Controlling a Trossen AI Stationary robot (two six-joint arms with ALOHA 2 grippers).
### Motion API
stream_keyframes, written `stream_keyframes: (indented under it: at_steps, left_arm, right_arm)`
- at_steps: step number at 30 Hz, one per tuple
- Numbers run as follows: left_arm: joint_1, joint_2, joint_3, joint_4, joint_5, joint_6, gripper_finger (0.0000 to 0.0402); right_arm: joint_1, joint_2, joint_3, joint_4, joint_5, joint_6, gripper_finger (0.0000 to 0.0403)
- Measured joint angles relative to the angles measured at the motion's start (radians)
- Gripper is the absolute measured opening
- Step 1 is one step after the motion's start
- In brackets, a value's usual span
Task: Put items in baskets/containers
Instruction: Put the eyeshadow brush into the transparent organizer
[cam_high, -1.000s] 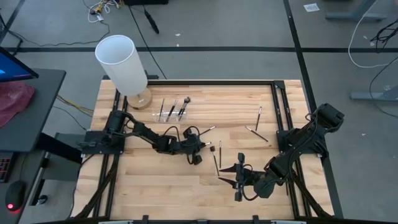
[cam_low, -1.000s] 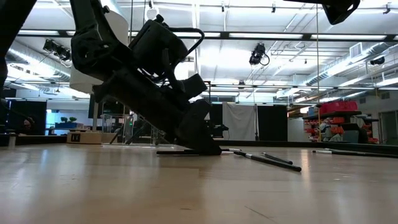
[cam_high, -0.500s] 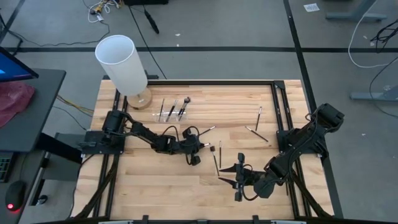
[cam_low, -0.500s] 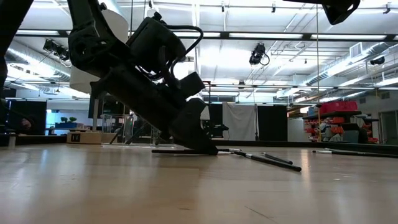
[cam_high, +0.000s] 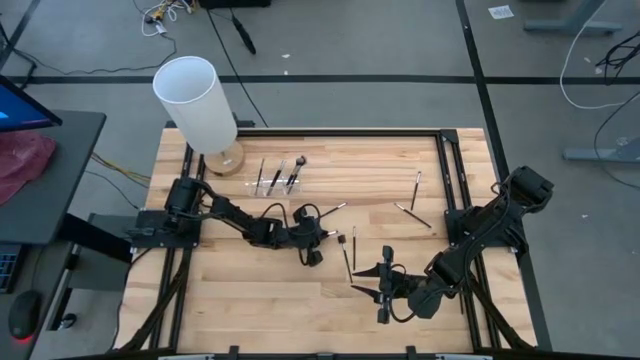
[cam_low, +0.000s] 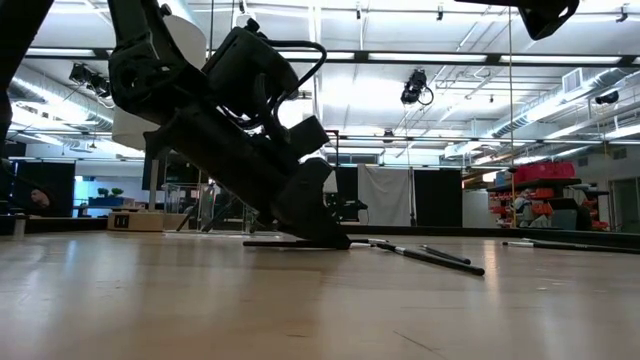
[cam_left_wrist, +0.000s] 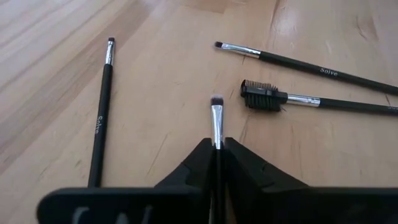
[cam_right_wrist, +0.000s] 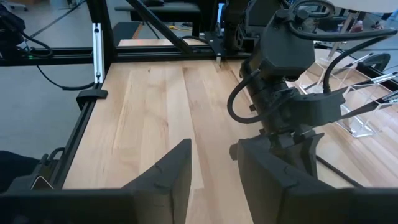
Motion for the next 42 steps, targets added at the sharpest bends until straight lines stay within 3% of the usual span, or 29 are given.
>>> stream_keyframes:
  at_steps: [9, 14, 17, 27, 36, 42]
  left_arm:
    - [-0.026, 0.0, -0.03, 0.024, -0.024, 0.0, 0.0125]
    - [-0.041, 0.0, -0.143, 0.195, -0.029, 0.001, 0.0143]
    - [-0.027, -0.001, -0.2, 0.29, 0.033, 0.022, 0.0137]
    - [0.064, -0.002, -0.186, 0.299, 0.232, 0.133, 0.0102]
    - [0.074, 0.02, -0.184, 0.303, 0.253, 0.144, 0.011]
    - [0.073, 0.071, -0.175, 0.348, 0.245, 0.143, 0.0076]
  right_arm:
    - [0.0, 0.0, 0.0, 0.0, 0.0, 0.0, 0.0135]
    - [0.0, 0.0, 0.0, 0.0, 0.0, 0.0, 0.0135]
    - [0.0, 0.0, 0.0, 0.0, 0.0, -0.003, 0.0135]
    - [-0.025, 0.0, 0.0, 0.013, 0.0, -0.004, 0.0135]
    - [-0.025, 0.0, 0.0, 0.018, 0.0, -0.009, 0.0135]
    - [-0.024, 0.0, 0.0, 0.037, 0.0, -0.026, 0.0135]
